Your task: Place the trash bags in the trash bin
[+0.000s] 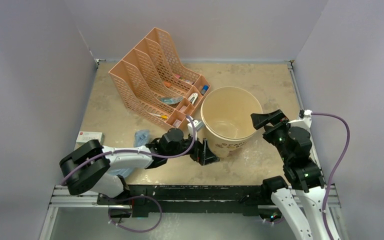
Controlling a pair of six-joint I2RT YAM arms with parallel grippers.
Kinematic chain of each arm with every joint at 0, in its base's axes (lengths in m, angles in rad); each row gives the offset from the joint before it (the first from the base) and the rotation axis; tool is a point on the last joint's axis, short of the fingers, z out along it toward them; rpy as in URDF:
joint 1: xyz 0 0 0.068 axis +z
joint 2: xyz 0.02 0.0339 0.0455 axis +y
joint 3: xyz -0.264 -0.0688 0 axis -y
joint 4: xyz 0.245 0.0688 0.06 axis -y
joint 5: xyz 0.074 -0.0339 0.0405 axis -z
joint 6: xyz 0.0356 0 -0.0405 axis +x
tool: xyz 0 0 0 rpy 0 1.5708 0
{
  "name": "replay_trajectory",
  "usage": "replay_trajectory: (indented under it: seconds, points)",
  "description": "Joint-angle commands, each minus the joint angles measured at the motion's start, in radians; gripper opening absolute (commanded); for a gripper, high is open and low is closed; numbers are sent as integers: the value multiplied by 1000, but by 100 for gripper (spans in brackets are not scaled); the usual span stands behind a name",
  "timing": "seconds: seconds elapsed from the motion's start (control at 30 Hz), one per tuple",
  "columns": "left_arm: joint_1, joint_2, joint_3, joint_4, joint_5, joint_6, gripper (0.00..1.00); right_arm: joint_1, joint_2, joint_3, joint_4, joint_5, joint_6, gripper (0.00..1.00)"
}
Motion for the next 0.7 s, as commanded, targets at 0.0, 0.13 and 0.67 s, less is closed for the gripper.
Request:
replay_trajectory:
  seconds: [0.0,0.13,0.67]
  points:
    - [1,76,94,171,-203,-4,94,-3,11,25,35,12,-18,99]
    - [8,180,188,177,-297,9,95,-3,18,34,46,-28,-38,99]
    - [185,301,381,-2,-77,36,95,-3,133,-1,151,-237,-185,99]
